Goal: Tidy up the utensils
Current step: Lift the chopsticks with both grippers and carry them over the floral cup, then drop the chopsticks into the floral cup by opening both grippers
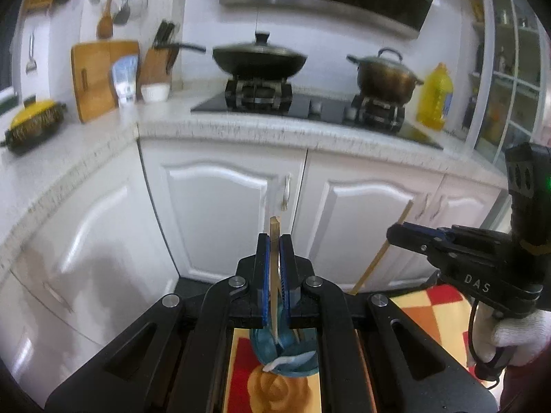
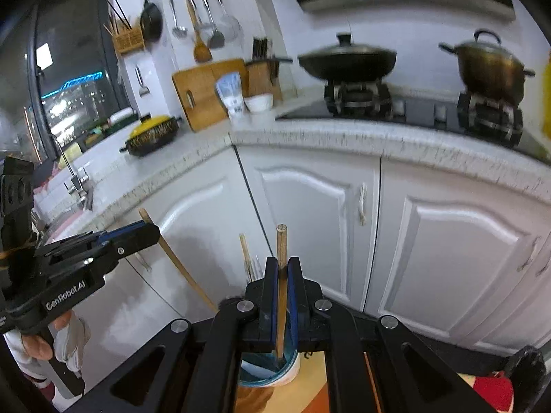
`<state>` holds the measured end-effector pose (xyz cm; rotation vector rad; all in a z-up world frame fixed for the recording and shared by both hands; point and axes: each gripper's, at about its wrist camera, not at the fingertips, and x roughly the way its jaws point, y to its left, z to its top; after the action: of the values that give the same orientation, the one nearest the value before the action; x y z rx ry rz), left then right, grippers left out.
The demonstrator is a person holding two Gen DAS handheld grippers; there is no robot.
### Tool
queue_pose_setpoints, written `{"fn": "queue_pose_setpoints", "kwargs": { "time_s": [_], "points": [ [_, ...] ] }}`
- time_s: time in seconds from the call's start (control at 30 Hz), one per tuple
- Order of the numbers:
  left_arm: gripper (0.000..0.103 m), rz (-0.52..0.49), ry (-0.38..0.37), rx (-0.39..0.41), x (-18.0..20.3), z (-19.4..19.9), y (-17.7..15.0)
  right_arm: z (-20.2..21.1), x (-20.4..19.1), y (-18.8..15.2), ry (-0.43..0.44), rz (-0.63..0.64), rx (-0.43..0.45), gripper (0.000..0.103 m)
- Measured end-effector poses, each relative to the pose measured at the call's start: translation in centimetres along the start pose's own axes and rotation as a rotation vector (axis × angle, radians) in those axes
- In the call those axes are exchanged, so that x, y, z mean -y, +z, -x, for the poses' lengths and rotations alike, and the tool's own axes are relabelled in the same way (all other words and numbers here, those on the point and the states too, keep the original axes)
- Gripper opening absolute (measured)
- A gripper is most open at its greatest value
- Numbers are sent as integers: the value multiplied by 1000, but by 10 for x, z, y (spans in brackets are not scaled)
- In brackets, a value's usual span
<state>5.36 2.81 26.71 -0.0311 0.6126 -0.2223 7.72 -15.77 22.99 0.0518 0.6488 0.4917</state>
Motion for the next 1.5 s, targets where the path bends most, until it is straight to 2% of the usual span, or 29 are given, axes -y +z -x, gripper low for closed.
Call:
{"fn": "queue_pose_setpoints", "kwargs": {
  "time_s": [0.23,0.4,0.5,0.57,0.6,0.63,1.03,1.13,1.2,1.5],
  "points": [
    [4,9,13,-60,3,-29,-22,-32,15,-11,12,-34,-67,5],
    [4,12,31,-90,4,-46,-32,-42,17,-13,21,-44,-67,5],
    [4,9,44,-81,4,-49,-33,-46,20,-13,36,-66,-64,5],
    [4,12,41,-82,6,-50,-32,-50,23,-15,36,-81,-82,11],
    [4,10,42,-82,6,-50,-32,-51,23,-17,32,-80,-88,22],
    [4,8,42,-82,7,-49,-32,-52,22,-19,27,-74,-91,29],
    [6,4,72,-89,9,-50,-32,-46,20,-29,28,-70,-104,29],
    [20,-2,83,-88,9,-49,-33,-42,19,-32,21,-65,-103,29],
    [41,4,85,-77,9,-47,-33,-39,18,-34,19,-63,-106,29],
    [45,-10,135,-52,11,-35,-34,-27,14,-46,10,-53,-110,29]
  ]
}}
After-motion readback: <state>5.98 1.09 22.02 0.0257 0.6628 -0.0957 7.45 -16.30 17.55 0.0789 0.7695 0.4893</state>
